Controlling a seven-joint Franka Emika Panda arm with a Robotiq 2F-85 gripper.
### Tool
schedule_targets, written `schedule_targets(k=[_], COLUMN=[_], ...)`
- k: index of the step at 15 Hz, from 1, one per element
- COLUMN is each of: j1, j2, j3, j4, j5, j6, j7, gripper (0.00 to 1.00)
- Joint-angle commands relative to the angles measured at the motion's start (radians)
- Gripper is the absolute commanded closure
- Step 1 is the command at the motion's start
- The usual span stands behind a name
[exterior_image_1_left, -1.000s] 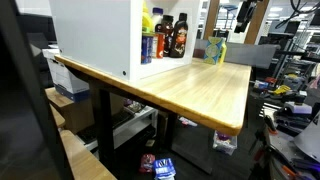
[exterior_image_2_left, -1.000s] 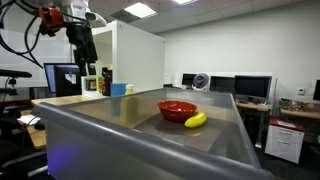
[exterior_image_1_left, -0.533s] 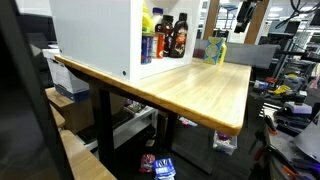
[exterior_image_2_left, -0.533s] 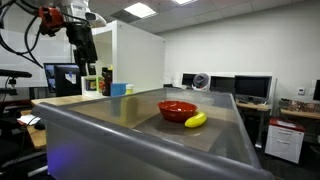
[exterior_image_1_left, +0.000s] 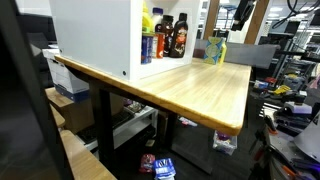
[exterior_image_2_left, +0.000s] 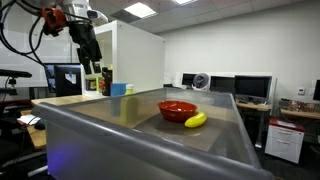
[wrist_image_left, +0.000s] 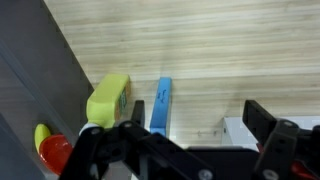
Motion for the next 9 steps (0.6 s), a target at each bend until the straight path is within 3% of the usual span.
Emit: schedule_targets(k=[1, 9], j1=[0.012, 0.000], j2=[0.047, 0.074], j3=[-0.002, -0.013], j4=[0.019, -0.010], j5=[-0.003, -0.057], j6=[0.072, 0.186], j7=[0.000, -0.035], gripper=[0.00, 0.00])
